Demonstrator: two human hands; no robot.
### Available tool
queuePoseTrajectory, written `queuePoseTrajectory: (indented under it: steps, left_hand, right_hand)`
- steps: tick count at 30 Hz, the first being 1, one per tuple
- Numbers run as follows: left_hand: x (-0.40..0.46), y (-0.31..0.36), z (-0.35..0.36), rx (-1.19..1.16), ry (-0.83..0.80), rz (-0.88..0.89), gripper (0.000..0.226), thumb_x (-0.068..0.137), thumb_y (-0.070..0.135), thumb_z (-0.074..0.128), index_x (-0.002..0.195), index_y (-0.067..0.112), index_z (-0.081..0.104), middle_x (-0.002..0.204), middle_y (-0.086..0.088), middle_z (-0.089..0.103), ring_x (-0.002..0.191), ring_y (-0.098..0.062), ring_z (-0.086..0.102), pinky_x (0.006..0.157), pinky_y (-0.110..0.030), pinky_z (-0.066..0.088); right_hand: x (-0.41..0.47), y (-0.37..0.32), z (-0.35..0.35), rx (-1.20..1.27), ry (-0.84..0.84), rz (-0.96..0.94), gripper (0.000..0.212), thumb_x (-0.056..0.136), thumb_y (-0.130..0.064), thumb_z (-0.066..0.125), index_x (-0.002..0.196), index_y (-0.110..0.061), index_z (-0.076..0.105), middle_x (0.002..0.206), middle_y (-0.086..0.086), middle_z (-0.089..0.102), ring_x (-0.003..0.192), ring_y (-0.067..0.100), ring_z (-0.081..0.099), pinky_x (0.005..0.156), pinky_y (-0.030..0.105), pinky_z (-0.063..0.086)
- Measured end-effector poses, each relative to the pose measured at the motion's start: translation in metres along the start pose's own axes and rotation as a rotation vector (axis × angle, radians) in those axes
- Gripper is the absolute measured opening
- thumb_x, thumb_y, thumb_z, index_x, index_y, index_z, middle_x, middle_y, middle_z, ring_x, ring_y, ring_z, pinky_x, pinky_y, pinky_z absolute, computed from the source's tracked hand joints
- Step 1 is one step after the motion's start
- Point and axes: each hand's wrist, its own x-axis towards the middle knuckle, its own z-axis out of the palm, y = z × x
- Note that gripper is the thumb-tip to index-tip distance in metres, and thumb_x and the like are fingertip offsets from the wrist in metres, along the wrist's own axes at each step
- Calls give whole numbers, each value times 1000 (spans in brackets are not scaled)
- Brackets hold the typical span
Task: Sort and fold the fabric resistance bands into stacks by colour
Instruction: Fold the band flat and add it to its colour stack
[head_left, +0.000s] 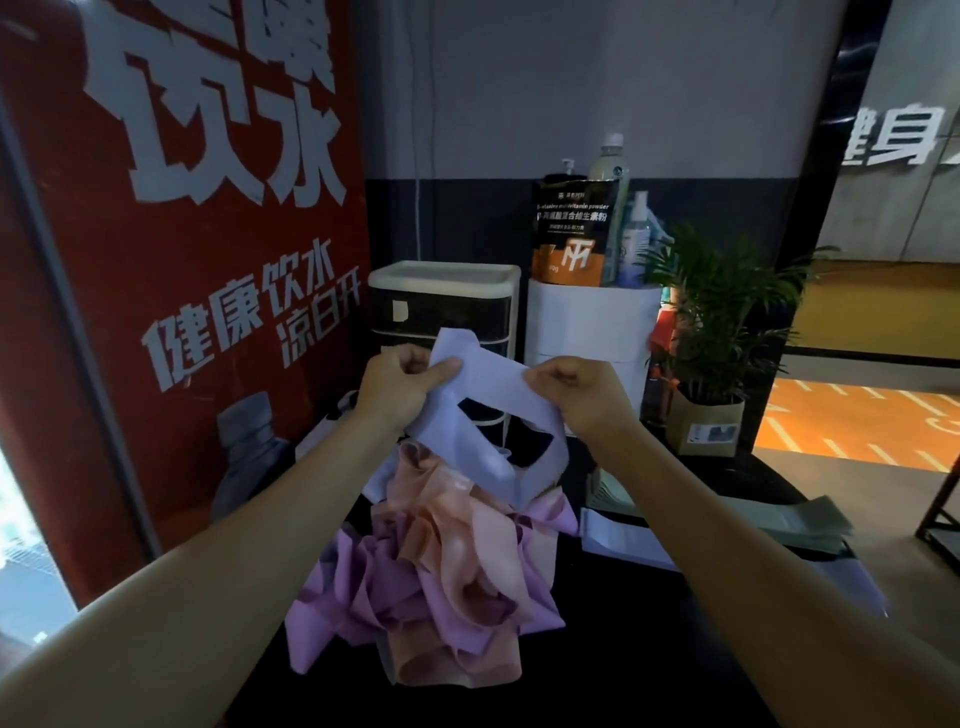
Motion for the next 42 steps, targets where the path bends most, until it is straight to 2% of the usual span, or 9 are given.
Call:
queuePoseTrajectory:
  steps: [7,12,14,17,21,26,29,35,42]
  left_hand:
    - [-14,-8,2,226,-15,57,23,86,32,64,94,14,52,85,5,54,76,-6,51,62,-18,39]
    - [-50,-5,13,107,-435,34,5,92,29,55,92,24,57,82,11,61,74,-5,58,60,-16,45]
    - [-58,-10,17,89,-557,17,10,88,25,61,98,24,58,93,10,65,86,-4,63,73,-19,51]
    - [-57,-17,18,182,-528,29,23,85,16,66,108,16,60,104,2,66,97,-14,63,87,-27,52]
    - [-44,-12,12,124,-313,44,11,86,15,65,77,15,58,73,-1,58,63,-11,53,54,-17,44]
    - [-22,16,5,-165,-106,-4,13,83,11,68,85,16,56,84,-2,63,79,-17,60,80,-37,51]
    - [-10,32,10,-252,-84,-27,16,82,14,70,86,15,55,86,-3,62,84,-18,60,83,-37,52]
    - [-3,50,33,-247,-154,3,10,85,19,67,87,15,58,90,-6,63,87,-21,61,71,-33,51]
    - [-12,61,48,-140,-310,82,17,92,35,56,91,19,62,99,-7,67,98,-24,63,90,-38,52]
  right_hand:
    - [-1,-7,3,308,39,211,13,91,-8,57,89,-1,67,88,20,64,82,25,56,77,36,49]
    - [0,-10,7,574,33,351,17,91,3,53,105,-1,63,85,8,64,78,18,61,62,24,54]
    - [3,-14,8,597,48,353,19,89,6,53,105,2,63,84,9,63,78,19,59,71,29,54]
    - [7,-22,6,638,64,344,20,88,10,52,104,4,62,86,11,64,79,21,61,80,32,53]
    - [12,-28,-3,637,155,339,29,88,9,53,117,10,56,102,16,60,85,22,60,87,32,48]
    - [14,-27,-13,387,135,345,7,86,0,63,88,7,64,88,19,59,77,21,60,83,34,54]
    - [15,-29,-15,73,184,209,19,84,-14,69,92,-3,57,75,10,55,67,18,57,76,34,54]
    - [1,-52,-20,-275,-39,-244,18,81,-19,71,95,-13,62,88,-1,59,78,11,54,70,15,44]
    - [3,-47,-42,-390,73,-336,15,89,-16,61,90,-5,71,90,9,71,75,13,60,69,12,44]
